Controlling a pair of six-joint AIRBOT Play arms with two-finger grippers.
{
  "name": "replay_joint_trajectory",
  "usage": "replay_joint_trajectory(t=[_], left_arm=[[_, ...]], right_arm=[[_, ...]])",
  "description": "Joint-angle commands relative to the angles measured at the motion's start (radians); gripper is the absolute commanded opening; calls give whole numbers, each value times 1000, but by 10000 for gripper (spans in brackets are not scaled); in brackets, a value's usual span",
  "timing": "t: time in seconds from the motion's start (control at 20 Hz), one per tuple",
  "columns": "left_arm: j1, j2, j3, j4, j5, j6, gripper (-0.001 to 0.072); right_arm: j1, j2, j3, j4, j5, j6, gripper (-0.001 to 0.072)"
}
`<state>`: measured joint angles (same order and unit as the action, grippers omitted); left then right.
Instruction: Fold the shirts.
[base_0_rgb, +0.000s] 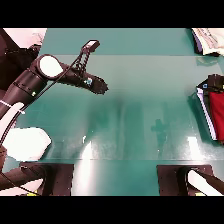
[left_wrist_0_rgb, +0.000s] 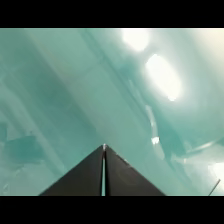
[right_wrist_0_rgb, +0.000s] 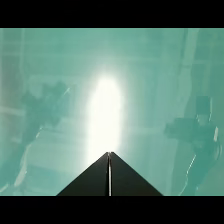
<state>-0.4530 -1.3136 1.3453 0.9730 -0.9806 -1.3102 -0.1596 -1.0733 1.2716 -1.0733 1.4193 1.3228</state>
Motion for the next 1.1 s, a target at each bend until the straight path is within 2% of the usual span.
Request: replay_joint_trajectory(t=[0.0, 0.05, 0.1, 0.2, 0.3, 0.4, 0.45, 0.5, 0.55, 0.65, 0.8, 1.05], left_arm=[[0, 0, 2, -76, 48, 2, 27], [5, 1, 14, -76, 53, 1, 27], [26, 4, 50, -76, -6, -1, 27], [109, 26, 155, -50, -233, 0, 27], [214, 96, 219, 43, -405, 0, 27], [315, 196, 220, 234, -497, -42, 29], [353, 235, 218, 350, -546, -77, 224], [389, 272, 208, 462, -584, -128, 704], [423, 303, 186, 570, -608, -182, 663], [476, 341, 112, 680, -637, -214, 667], [545, 392, -115, 681, -634, -229, 667], [621, 447, -550, 689, -520, -294, 667]], right_arm=[[1, 0, 0, 0, 24, 0, 21], [1, 1, 0, 0, 23, 0, 21], [1, 0, 0, 0, 22, 0, 21], [1, 0, 0, 0, 21, 0, 21], [-1, 0, 0, 0, 22, 0, 21], [0, 0, 0, 0, 20, 0, 21], [0, 0, 0, 0, 19, 0, 21], [0, 0, 0, 0, 18, 0, 21], [0, 0, 0, 0, 14, 0, 21], [0, 0, 0, 0, 1, 0, 21], [0, 0, 0, 0, -6, 0, 21], [0, 0, 0, -1, -6, -7, 21]])
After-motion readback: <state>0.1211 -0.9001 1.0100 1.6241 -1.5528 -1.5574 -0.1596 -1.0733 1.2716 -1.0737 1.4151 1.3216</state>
